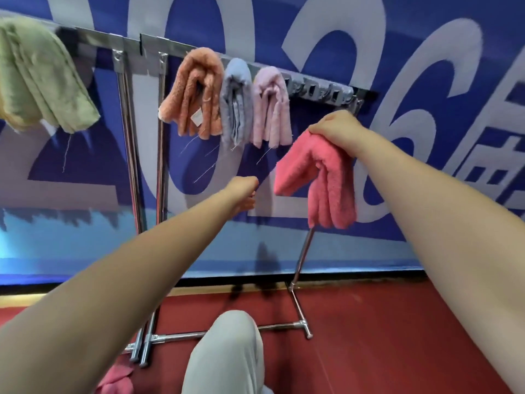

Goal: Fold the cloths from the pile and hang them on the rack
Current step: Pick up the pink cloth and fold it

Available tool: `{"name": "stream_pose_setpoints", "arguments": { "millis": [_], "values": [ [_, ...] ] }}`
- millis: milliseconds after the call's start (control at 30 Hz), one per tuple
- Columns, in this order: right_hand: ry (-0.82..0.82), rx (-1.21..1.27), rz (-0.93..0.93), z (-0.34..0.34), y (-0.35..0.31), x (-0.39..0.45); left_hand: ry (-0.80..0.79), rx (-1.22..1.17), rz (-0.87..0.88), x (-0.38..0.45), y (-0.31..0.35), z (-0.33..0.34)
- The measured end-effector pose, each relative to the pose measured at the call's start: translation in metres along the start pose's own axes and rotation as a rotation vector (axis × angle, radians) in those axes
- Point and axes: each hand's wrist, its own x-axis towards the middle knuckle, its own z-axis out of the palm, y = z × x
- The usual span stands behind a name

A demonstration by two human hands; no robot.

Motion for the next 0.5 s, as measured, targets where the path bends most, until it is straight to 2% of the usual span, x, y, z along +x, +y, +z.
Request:
{"name": "stream_pose_setpoints", "arguments": {
  "millis": [167,267,367,500],
  "values": [
    [0.114,-0.116,0.003,-0.027,0.005,0.044,-0.027,-0.017,0.146,0.016,0.063,0.047],
    [0.183,-0.021,0.034,-0.034,0.014,0.067,-0.037,0.009,0.27,0.031,0.098,0.067],
    [0.145,0.077,0.007,-0.034,0.018,0.086,-0.067,0.09,0.352,0.042,0.125,0.084],
    [0.062,0.051,-0.122,-0.032,0.013,0.114,-0.127,-0.109,0.389,0.066,0.141,0.096]
  ]
}}
